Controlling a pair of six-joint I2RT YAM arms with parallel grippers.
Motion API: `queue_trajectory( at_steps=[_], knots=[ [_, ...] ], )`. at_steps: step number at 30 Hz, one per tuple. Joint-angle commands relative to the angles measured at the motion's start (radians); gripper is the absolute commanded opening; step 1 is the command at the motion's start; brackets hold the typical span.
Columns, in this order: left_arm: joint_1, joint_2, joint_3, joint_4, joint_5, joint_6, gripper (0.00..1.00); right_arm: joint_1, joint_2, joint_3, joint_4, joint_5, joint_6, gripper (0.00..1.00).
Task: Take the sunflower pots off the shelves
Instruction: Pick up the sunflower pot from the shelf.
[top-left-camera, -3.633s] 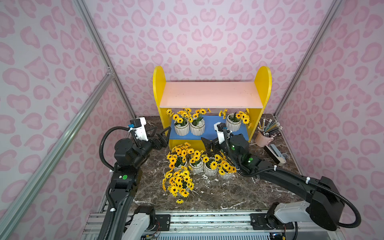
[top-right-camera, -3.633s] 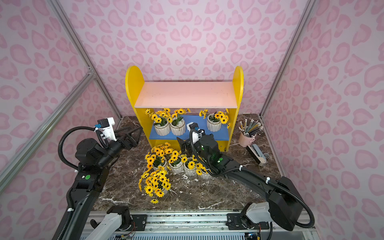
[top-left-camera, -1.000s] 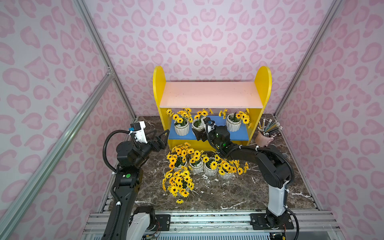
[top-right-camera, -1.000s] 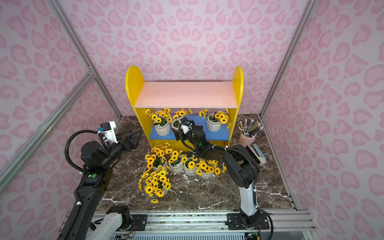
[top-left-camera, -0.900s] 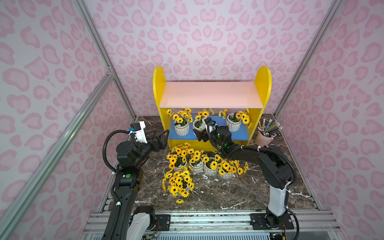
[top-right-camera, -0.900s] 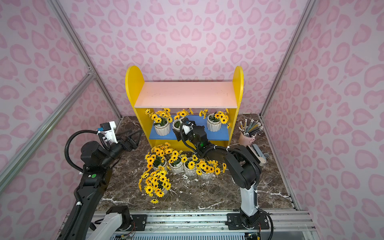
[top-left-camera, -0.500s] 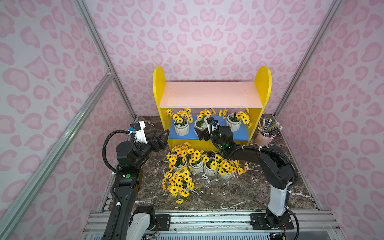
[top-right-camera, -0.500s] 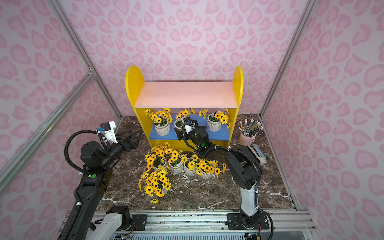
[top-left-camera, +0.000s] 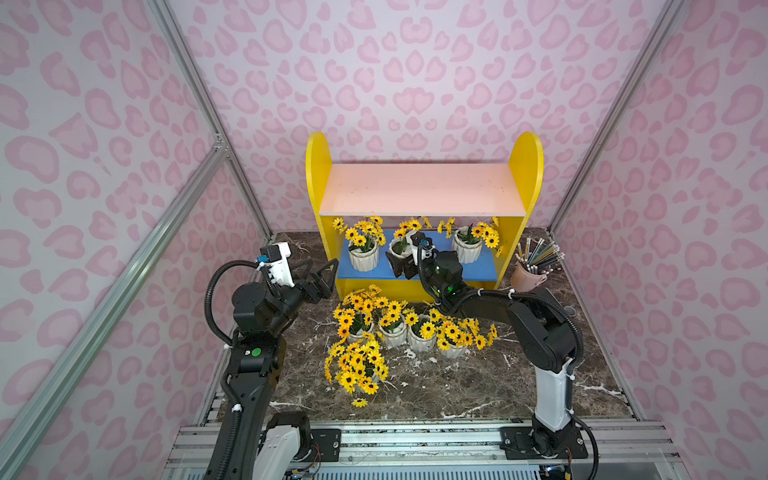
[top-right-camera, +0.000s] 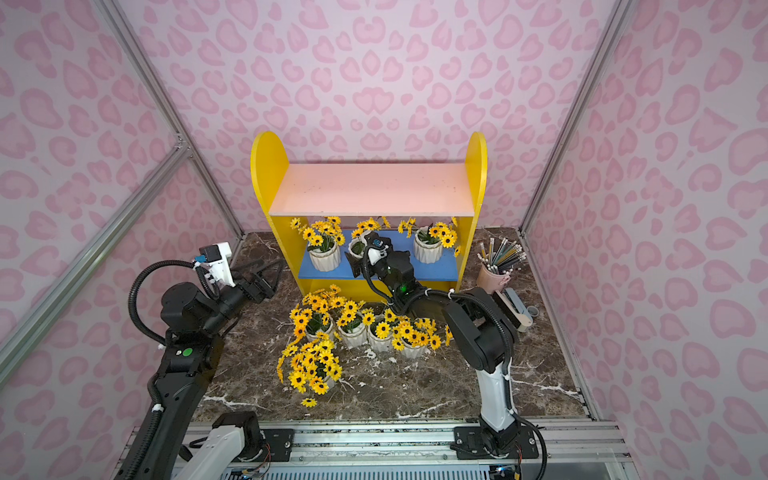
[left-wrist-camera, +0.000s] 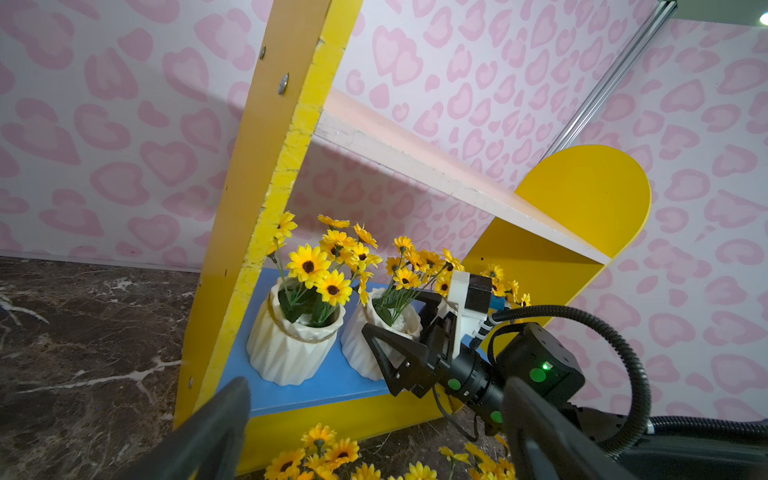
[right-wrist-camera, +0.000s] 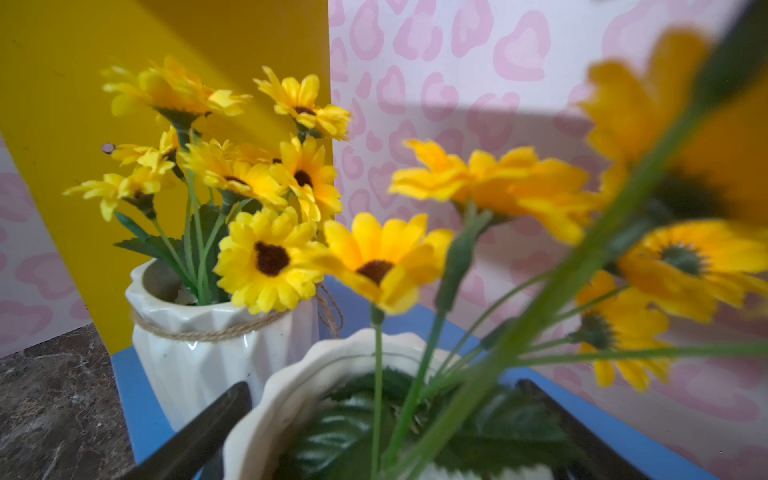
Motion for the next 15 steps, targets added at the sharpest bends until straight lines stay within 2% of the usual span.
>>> queue_trajectory(
  at_steps=[1,4,9,12,15],
  knots=[
    [0.001,-0.004,0.001,0.011,-0.008,0.014,0.96,-0.002,0.02,0.03,0.03,-0.005,0.012,0.99],
    [0.001,-0.007,0.002,0.009,-0.011,0.016,0.96,-0.007,0.025,0.03,0.029,-0.013,0.025,0.99],
    [0.001,-0.007,0.003,0.008,-0.013,0.017,0.96,-0.018,0.018,0.011,0.028,-0.038,0.046,0.87],
    [0.001,-0.008,0.003,0.005,-0.014,0.019,0.96,-0.026,0.012,0.004,0.027,-0.066,0.053,0.74],
    [0.001,-0.01,0.002,0.005,-0.016,0.02,0.96,-0.029,0.001,0.003,0.015,-0.101,0.054,0.48]
  ],
)
